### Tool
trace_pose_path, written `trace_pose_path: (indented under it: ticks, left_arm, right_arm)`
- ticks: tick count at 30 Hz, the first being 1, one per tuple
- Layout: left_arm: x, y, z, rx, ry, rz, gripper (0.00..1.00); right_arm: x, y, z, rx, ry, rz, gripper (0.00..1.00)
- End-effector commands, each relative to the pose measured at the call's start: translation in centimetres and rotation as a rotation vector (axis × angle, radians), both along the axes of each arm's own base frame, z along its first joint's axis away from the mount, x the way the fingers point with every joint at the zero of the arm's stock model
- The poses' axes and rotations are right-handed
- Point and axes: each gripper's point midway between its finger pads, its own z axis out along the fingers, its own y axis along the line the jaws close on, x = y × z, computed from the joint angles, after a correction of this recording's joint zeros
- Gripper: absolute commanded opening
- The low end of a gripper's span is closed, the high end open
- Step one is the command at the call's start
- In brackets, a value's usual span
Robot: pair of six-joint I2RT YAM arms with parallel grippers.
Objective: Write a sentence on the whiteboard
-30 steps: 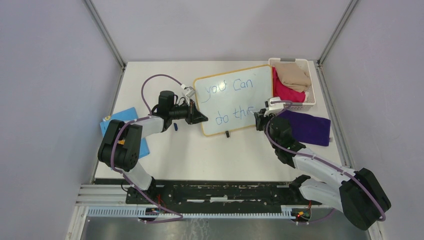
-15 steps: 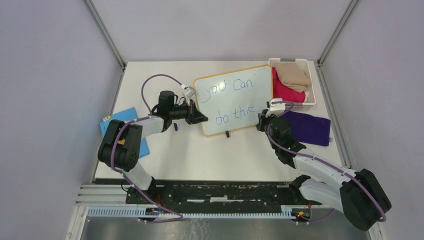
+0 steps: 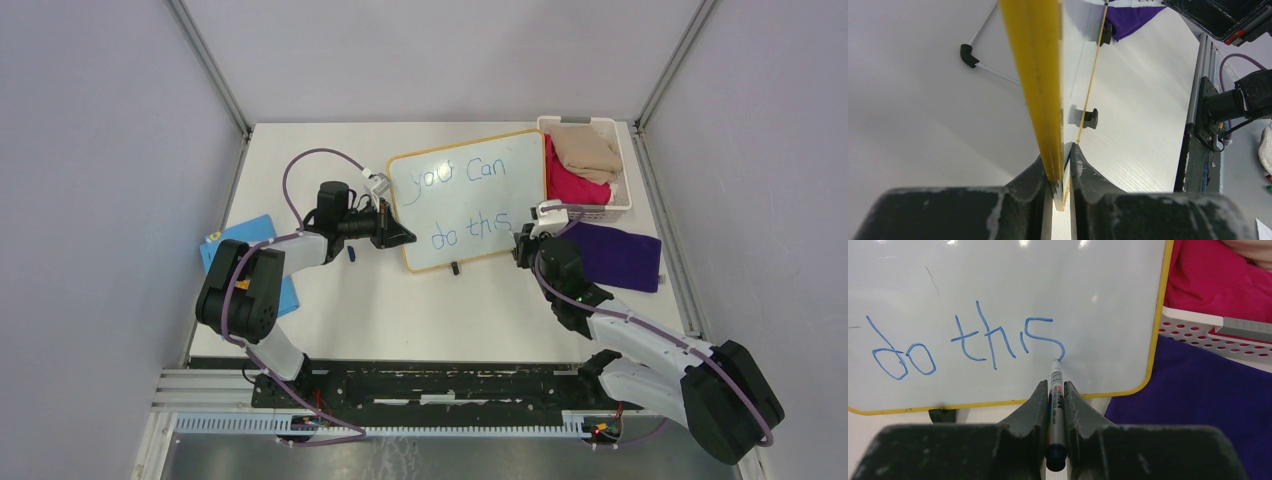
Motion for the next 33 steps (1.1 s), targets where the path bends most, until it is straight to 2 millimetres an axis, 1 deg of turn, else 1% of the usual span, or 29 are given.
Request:
trace_pose_path:
  ticks: [1, 11, 13, 16, 18, 21, 26, 28, 30, 32, 33]
  left_arm:
    - [-1.5, 0.4, -3.7, 0.135, 0.048, 0.005, 0.02]
    - [-1.6, 0.4, -3.8, 0.142, 0.047, 0.006, 0.02]
    - [-1.5, 0.4, -3.8, 0.143, 0.046, 0.006, 0.02]
    - [-1.5, 0.4, -3.8, 0.143, 0.045, 0.006, 0.02]
    - [-1.4, 0.4, -3.8, 0.144, 0.046, 0.006, 0.02]
    - [-1.4, 0.4, -3.8, 0.145, 0.044, 0.008, 0.02]
    - [-1.4, 0.4, -3.8, 0.147, 0.043, 0.008, 0.02]
    - [-1.4, 0.5, -3.9, 0.148, 0.044, 0.007, 0.02]
    - [-1.4, 0.5, -4.1, 0.15, 0.048, 0.006, 0.02]
    - [-1.4, 0.5, -4.1, 0.151, 0.05, 0.007, 0.02]
    - [-1.4, 0.5, -4.2, 0.152, 0.051, 0.007, 0.02]
  right_arm:
    - [-0.2, 1.5, 0.8, 0.046, -0.021, 0.059, 0.0]
    - [-0.3, 4.0, 2.4, 0.099, -0.042, 0.138, 0.0]
    - [-0.5, 4.0, 2.8, 0.106, -0.048, 0.143, 0.0]
    - [-0.8, 3.3, 3.7, 0.099, -0.067, 0.13, 0.0]
    - [-1.2, 2.9, 4.9, 0.102, -0.094, 0.125, 0.0]
    - [-1.5, 2.0, 7.6, 0.105, -0.161, 0.11, 0.0]
    - [-1.7, 1.4, 12.7, 0.146, -0.314, 0.108, 0.0]
    - [-1.8, 1.8, 14.5, 0.152, -0.372, 0.132, 0.0]
    - [-1.6, 2.7, 15.8, 0.147, -0.404, 0.177, 0.0]
    - [-1.2, 3.6, 16.5, 0.143, -0.41, 0.208, 0.0]
    - [-0.9, 3.9, 16.5, 0.141, -0.408, 0.21, 0.0]
